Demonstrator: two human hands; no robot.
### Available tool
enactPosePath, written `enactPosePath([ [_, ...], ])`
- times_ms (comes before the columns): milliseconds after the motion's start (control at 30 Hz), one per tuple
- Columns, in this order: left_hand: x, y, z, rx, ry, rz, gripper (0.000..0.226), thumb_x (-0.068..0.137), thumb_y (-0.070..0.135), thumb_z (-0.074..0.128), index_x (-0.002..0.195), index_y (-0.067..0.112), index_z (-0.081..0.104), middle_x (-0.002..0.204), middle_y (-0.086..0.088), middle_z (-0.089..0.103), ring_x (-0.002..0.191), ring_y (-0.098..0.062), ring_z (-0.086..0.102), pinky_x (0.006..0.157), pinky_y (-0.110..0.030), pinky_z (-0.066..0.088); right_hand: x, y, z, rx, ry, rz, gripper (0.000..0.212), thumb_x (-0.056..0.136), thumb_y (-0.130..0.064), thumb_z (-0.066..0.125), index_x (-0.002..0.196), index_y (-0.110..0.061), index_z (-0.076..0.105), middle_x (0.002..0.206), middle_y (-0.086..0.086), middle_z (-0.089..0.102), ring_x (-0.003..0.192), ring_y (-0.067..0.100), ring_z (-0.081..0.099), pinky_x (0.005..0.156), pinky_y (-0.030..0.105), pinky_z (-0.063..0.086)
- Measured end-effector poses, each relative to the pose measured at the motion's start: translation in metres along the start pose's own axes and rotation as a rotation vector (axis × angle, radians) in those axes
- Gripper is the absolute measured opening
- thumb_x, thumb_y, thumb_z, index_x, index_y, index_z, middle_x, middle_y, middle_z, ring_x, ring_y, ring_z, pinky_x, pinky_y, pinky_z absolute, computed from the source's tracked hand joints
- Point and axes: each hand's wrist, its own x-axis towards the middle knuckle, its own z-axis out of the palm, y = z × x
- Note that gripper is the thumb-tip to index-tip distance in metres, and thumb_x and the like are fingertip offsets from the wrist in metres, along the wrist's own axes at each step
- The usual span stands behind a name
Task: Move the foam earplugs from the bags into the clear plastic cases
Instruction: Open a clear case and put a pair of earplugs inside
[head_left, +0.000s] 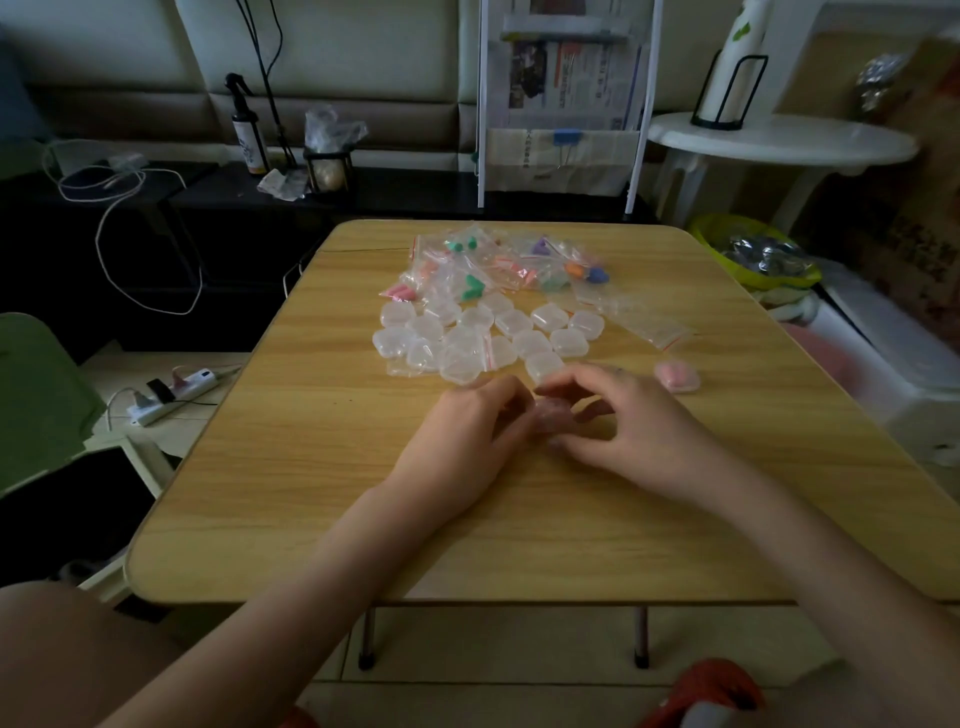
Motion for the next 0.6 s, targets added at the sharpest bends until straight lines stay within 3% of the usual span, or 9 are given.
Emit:
enactPosePath([
  [100, 0.000, 0.001, 0.000, 0.031, -0.002, 0.018, 0.017, 0.092, 0.029, 0.059, 0.092, 0.012, 0.063, 0.087, 0.000, 0.063, 0.078, -0.015, 0.059, 0.071, -0.024, 0.046, 0.000, 0.003, 0.010, -0.015, 0.080, 0.016, 0.033, 0.077, -0.022, 0.076, 0.108, -0.024, 0.065, 0.099, -0.009, 0.066, 0.091, 0.002, 0.060, 0.083, 0.011, 0.045],
  [200, 0.000, 0.004, 0.000, 0.038, -0.030, 0.051, 0.015, 0.092, 0.027, 0.058, 0.091, 0.012, 0.061, 0.088, 0.002, 0.058, 0.077, -0.012, 0.055, 0.069, -0.020, 0.043, 0.000, 0.004, 0.014, 0.027, 0.125, -0.007, 0.020, 0.078, -0.020, 0.076, 0.096, -0.023, 0.068, 0.089, -0.007, 0.068, 0.085, 0.003, 0.061, 0.080, 0.024, 0.050],
  [300, 0.000, 0.006, -0.001, 0.055, -0.033, 0.098, 0.014, 0.091, 0.024, 0.058, 0.091, 0.010, 0.061, 0.090, 0.000, 0.058, 0.078, -0.012, 0.052, 0.069, -0.022, 0.042, -0.001, 0.004, 0.013, 0.040, 0.126, -0.040, 0.012, 0.079, -0.019, 0.076, 0.088, -0.020, 0.068, 0.082, -0.007, 0.068, 0.081, 0.005, 0.061, 0.076, 0.026, 0.049],
  [367, 0.000, 0.008, -0.002, 0.062, -0.015, 0.100, 0.016, 0.091, 0.027, 0.058, 0.093, 0.012, 0.062, 0.093, 0.000, 0.061, 0.081, -0.012, 0.053, 0.071, -0.022, 0.041, -0.002, 0.004, 0.009, 0.038, 0.117, -0.042, 0.014, 0.079, -0.019, 0.075, 0.092, -0.018, 0.069, 0.086, -0.007, 0.069, 0.084, 0.004, 0.062, 0.079, 0.020, 0.048],
  [467, 0.002, 0.008, -0.002, 0.125, 0.027, 0.102, 0.022, 0.089, 0.035, 0.057, 0.098, 0.016, 0.061, 0.094, 0.005, 0.060, 0.092, -0.010, 0.051, 0.078, -0.022, 0.041, -0.006, 0.012, -0.006, -0.089, 0.201, -0.015, 0.015, 0.083, -0.017, 0.072, 0.095, -0.020, 0.063, 0.099, -0.012, 0.066, 0.087, -0.005, 0.059, 0.086, 0.005, 0.035],
  [533, 0.004, 0.005, -0.004, 0.193, 0.083, 0.096, 0.025, 0.086, 0.037, 0.057, 0.101, 0.016, 0.058, 0.094, 0.008, 0.054, 0.095, -0.009, 0.047, 0.080, -0.020, 0.037, -0.012, 0.021, -0.019, -0.140, 0.247, 0.071, 0.017, 0.087, -0.015, 0.067, 0.094, -0.022, 0.053, 0.111, -0.015, 0.059, 0.087, -0.013, 0.054, 0.082, 0.003, 0.035],
  [600, 0.007, 0.000, -0.009, 0.261, 0.147, 0.068, 0.026, 0.086, 0.030, 0.060, 0.106, 0.014, 0.058, 0.102, 0.004, 0.055, 0.104, -0.014, 0.046, 0.086, -0.022, 0.035, -0.018, 0.031, -0.028, -0.222, 0.233, 0.132, 0.019, 0.088, -0.009, 0.063, 0.096, -0.019, 0.048, 0.121, -0.009, 0.057, 0.096, -0.005, 0.056, 0.078, 0.007, 0.036],
])
